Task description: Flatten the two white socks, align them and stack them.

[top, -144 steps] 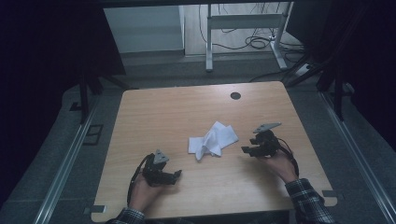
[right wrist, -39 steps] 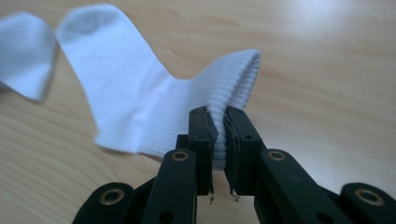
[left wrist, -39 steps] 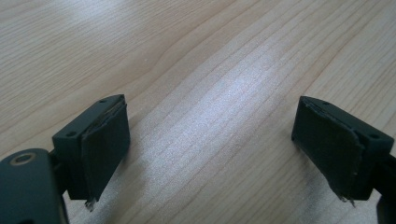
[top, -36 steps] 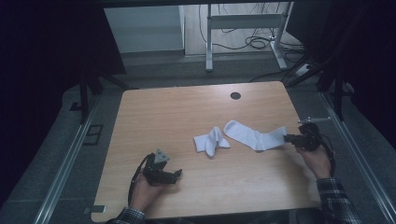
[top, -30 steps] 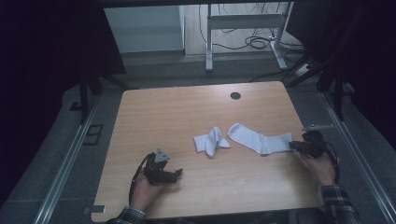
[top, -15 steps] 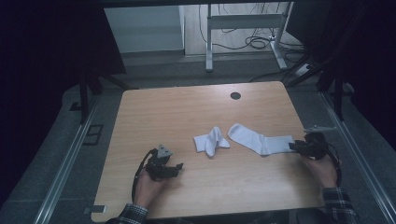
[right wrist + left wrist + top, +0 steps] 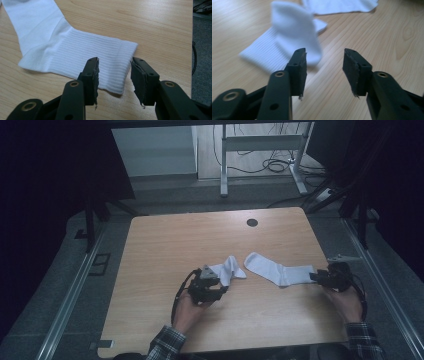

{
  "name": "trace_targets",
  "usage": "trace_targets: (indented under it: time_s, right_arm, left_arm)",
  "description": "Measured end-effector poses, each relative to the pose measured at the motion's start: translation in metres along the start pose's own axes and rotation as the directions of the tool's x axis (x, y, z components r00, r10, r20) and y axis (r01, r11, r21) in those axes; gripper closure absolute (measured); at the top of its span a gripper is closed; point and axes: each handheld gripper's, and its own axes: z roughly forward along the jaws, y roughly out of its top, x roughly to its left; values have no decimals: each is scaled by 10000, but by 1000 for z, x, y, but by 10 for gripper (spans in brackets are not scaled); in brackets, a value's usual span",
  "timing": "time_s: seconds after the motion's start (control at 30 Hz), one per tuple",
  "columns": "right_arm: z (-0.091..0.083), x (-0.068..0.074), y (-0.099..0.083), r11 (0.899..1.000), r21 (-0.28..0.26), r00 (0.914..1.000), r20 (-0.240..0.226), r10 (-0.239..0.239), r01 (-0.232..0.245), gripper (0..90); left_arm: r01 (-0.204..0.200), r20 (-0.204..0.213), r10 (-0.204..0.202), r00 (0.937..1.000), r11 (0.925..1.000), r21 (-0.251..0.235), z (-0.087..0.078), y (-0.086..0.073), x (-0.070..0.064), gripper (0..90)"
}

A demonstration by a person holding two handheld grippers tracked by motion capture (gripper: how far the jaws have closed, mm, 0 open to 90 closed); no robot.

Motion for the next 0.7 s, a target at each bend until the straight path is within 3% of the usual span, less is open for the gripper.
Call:
trace_targets:
  time_s: [0.17, 0.43, 0.7]
  right_arm:
    - [0, -2, -1, 10000, -7, 9999, -150, 82, -83, 589]
    - [1, -2, -2, 9999, 123, 9998, -191, 2, 0, 664]
    - [-1, -1, 0, 10000, 13, 9998, -175, -49, 49, 706]
  left_arm:
    - [-420, 149, 418, 9990, 9990, 164, 25, 22, -12, 649]
    - [-889, 194, 882, 9959, 9952, 420, 66, 54, -25, 690]
    - [-678, -263, 694, 9972, 9960, 578, 97, 79, -17, 721]
